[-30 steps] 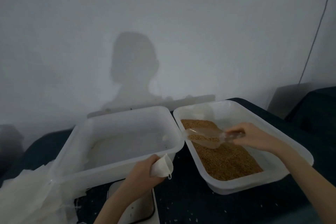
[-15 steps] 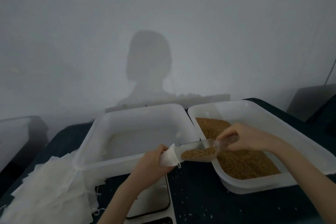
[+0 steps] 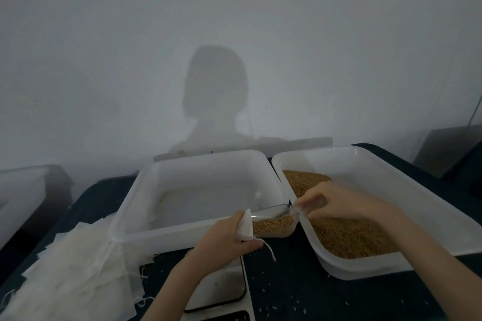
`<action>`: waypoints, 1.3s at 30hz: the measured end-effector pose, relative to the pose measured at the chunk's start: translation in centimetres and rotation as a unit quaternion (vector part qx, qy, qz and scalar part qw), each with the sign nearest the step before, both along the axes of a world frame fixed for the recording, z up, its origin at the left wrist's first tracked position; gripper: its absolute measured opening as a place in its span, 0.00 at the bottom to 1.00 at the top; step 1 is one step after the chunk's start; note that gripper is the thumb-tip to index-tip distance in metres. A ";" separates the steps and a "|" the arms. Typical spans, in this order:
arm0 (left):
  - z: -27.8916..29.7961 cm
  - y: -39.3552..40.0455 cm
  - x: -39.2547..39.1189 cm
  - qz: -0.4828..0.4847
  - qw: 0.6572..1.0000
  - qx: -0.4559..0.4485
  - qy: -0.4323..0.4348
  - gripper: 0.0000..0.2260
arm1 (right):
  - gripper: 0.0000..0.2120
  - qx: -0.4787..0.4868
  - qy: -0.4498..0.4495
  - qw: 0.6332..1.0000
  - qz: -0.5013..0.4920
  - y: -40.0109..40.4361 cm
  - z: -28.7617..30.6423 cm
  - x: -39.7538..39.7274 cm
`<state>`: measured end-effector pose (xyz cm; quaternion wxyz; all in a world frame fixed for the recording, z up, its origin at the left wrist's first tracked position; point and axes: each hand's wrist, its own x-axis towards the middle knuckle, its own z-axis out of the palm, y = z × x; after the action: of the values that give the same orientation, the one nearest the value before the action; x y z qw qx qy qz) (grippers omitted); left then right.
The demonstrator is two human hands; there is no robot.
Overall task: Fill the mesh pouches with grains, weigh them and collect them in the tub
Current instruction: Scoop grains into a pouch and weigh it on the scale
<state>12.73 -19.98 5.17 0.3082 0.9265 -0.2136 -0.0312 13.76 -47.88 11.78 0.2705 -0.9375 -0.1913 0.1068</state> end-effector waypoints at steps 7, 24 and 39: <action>-0.3 0.5 0.0 0.025 1.000 0.000 -0.013 0.25 | 0.15 -0.104 -0.075 0.991 0.025 1.8 1.7 0.0; -1.2 -0.6 -0.1 0.139 0.984 -0.093 -0.054 0.20 | 0.27 -0.367 -0.396 0.840 0.060 8.5 7.2 -1.9; -1.1 -1.3 -0.2 0.147 0.979 -0.133 -0.056 0.18 | 0.29 -0.354 -0.393 0.847 0.047 7.8 7.4 -1.6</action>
<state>12.49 -21.29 4.04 0.4178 0.8987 -0.0943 0.0949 12.13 -40.13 19.16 -0.1833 -0.9231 -0.2743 -0.1977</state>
